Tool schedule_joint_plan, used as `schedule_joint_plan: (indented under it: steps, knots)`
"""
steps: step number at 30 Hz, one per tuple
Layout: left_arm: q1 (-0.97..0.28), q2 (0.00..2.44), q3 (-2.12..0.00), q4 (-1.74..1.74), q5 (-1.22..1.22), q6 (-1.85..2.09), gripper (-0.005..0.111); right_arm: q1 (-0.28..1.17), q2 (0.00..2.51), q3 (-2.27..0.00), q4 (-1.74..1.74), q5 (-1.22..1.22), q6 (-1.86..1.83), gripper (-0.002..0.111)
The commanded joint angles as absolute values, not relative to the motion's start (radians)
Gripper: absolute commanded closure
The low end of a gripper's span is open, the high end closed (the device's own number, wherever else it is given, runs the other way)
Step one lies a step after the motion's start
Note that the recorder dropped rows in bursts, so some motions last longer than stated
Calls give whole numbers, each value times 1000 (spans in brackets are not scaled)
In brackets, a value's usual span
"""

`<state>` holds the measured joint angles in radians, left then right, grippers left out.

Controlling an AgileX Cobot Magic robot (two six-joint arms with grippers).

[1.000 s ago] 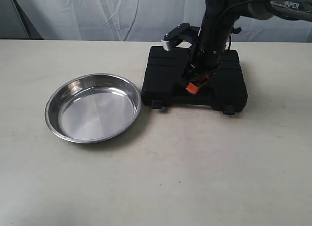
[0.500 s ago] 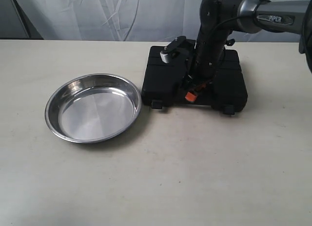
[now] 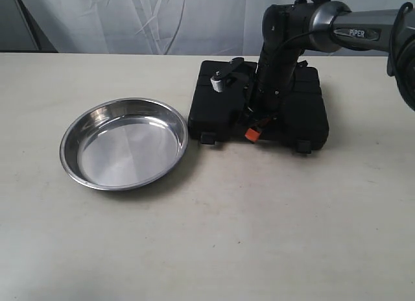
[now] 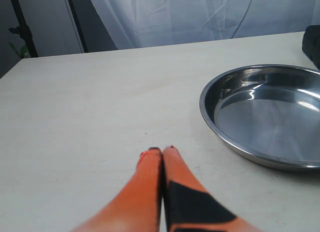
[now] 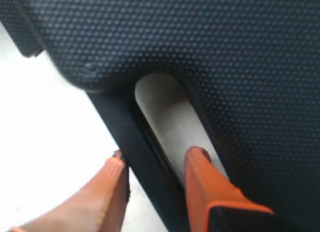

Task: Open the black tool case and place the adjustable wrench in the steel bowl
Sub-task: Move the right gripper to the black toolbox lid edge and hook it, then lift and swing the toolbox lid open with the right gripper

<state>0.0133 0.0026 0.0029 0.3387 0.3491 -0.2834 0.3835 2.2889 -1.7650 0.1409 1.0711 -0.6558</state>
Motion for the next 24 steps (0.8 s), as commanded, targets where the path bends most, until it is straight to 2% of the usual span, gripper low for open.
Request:
schedule_joint_plan:
  steps: [1, 24]
  knots:
    - [17, 0, 0, 339, 339, -285, 107, 380, 2283, -1768, 130, 1079, -638, 108]
    - [17, 0, 0, 339, 339, -285, 107, 380, 2072, -1768, 156, 1221, -530, 109]
